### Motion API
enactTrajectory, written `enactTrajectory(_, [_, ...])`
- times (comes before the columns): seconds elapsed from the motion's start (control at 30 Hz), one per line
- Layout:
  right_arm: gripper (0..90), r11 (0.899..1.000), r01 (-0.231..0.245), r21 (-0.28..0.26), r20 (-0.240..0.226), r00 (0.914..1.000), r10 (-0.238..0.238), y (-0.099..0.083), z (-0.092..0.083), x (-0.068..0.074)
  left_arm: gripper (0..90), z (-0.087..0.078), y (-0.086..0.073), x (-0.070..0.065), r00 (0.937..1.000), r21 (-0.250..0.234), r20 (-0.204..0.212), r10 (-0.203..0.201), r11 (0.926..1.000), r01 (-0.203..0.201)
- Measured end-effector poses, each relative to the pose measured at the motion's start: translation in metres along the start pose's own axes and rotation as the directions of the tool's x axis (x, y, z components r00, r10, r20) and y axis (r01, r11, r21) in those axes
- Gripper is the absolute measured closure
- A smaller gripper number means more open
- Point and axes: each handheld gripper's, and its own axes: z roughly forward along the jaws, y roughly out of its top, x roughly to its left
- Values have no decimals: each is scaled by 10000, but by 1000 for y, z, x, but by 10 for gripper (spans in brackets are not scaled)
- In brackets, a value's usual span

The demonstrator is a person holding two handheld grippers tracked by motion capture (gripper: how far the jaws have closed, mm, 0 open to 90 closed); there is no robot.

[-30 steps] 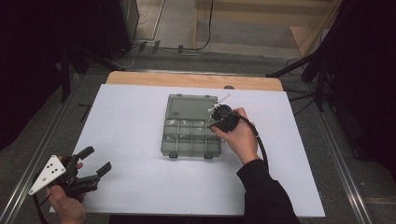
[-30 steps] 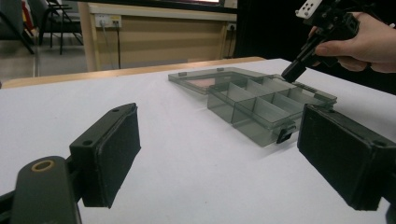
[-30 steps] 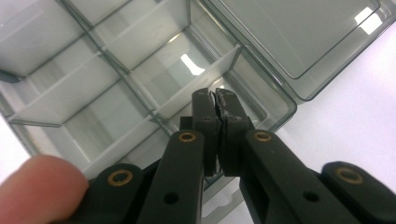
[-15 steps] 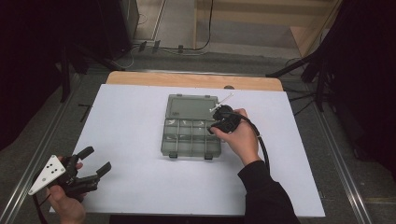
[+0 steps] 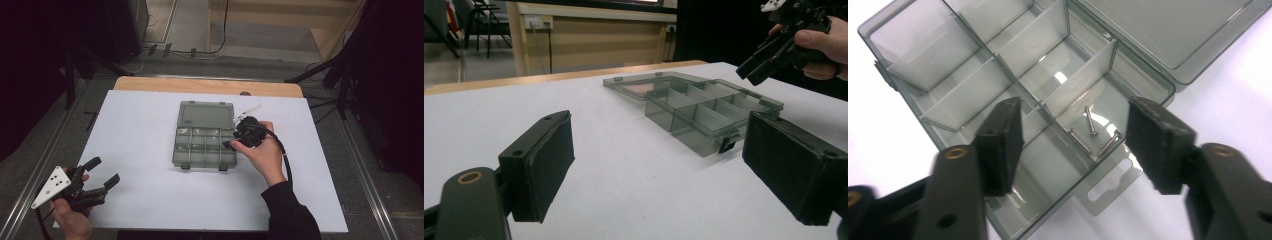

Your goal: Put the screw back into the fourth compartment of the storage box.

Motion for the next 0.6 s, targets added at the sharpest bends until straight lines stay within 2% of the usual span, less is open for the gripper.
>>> enactTrajectory(0.1, [348, 9998, -7, -212, -6, 10000, 6, -4, -3, 1, 133, 0, 0, 0, 10000, 0, 11, -8, 10000, 8])
enactTrajectory(0.13, [319, 9996, -114, -241, -154, 9998, 110, -7, -5, 3, 133, 0, 0, 0, 10000, -4, 11, -16, 10000, 16])
enactTrajectory(0.23, [284, 9995, -158, -280, -35, 9999, 157, -11, -8, 5, 133, 0, 0, 0, 10000, -2, 13, 1, 10000, -1])
enactTrajectory(0.33, [258, 9983, -296, -510, -265, 9992, 283, -22, -13, 7, 133, 0, 0, 0, 10000, -16, 8, -15, 10000, 15])
enactTrajectory(0.43, [224, 9980, -364, -514, -242, 9991, 351, -27, -15, 9, 133, 0, 0, 0, 10000, -6, 6, -12, 10000, 12])
enactTrajectory(0.6, [150, 9949, -481, -887, -283, 9986, 458, -43, -20, 11, 133, 0, 0, -1, 10000, -9, 24, -14, 10000, 14])
